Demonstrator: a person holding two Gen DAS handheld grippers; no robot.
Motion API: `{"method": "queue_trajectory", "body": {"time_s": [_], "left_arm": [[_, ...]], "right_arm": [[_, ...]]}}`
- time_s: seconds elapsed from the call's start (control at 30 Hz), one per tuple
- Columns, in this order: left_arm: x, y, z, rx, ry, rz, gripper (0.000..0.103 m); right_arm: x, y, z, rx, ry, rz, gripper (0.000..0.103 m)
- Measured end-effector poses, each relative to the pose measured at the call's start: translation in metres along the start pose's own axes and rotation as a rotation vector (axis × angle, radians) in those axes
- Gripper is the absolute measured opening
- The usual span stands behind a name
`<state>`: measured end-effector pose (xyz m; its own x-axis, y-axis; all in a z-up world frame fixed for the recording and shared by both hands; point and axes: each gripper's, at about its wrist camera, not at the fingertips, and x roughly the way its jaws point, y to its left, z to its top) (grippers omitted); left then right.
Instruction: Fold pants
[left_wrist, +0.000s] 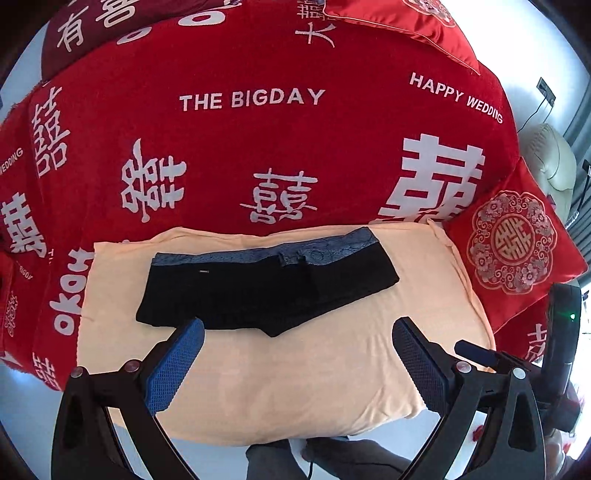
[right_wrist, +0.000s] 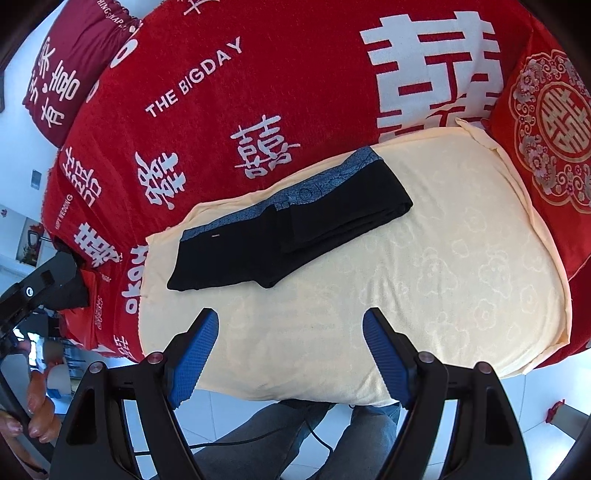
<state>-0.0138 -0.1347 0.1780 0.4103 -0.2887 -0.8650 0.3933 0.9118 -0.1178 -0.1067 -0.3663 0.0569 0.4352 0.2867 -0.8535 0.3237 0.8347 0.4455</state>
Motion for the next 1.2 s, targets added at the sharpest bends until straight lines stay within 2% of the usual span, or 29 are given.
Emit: {"method": "queue_trajectory", "body": {"time_s": [0.2, 0.43, 0.47, 0.6, 0.67, 0.73, 0.87, 1.03, 1.13, 1.2], "left_arm": [[0.003, 0.051, 0.014, -0.019, -0.002, 0.002, 0.102], [0.011, 0.101, 0.025, -0.017, -0.014, 0.063, 0.102], [0.013, 0.109, 0.026, -0.028, -0.006, 0.033, 0.102], [0.01, 0.156, 0.033, -0.199, -0.013, -0.268, 0.102], [0.004, 0.169, 0.041, -0.239, -0.03, -0.349, 0.102], [-0.008, 0.177, 0.053, -0.236, -0.074, -0.395, 0.102], [-0.038, 0.183, 0.072, -0.208, -0.153, -0.424, 0.102], [-0.05, 0.183, 0.09, -0.251, -0.103, -0.543, 0.102], [-0.062, 0.178, 0.098, -0.282, -0.1, -0.603, 0.102], [-0.074, 0.175, 0.103, -0.321, -0.115, -0.694, 0.102]], "right_arm": [[0.027, 0.047, 0.012, -0.009, 0.005, 0.019, 0.083], [0.062, 0.099, 0.026, -0.048, 0.035, 0.014, 0.083], [0.067, 0.105, 0.028, -0.052, 0.04, 0.012, 0.083], [0.08, 0.121, 0.034, -0.059, 0.056, 0.008, 0.083], [0.084, 0.127, 0.037, -0.064, 0.061, 0.009, 0.083], [0.085, 0.132, 0.04, -0.068, 0.058, 0.016, 0.083], [0.083, 0.14, 0.048, -0.075, 0.039, 0.035, 0.083], [0.066, 0.143, 0.058, -0.071, -0.003, 0.091, 0.083], [0.056, 0.141, 0.059, -0.077, -0.029, 0.107, 0.084], [0.052, 0.137, 0.059, -0.074, -0.038, 0.12, 0.084]]}}
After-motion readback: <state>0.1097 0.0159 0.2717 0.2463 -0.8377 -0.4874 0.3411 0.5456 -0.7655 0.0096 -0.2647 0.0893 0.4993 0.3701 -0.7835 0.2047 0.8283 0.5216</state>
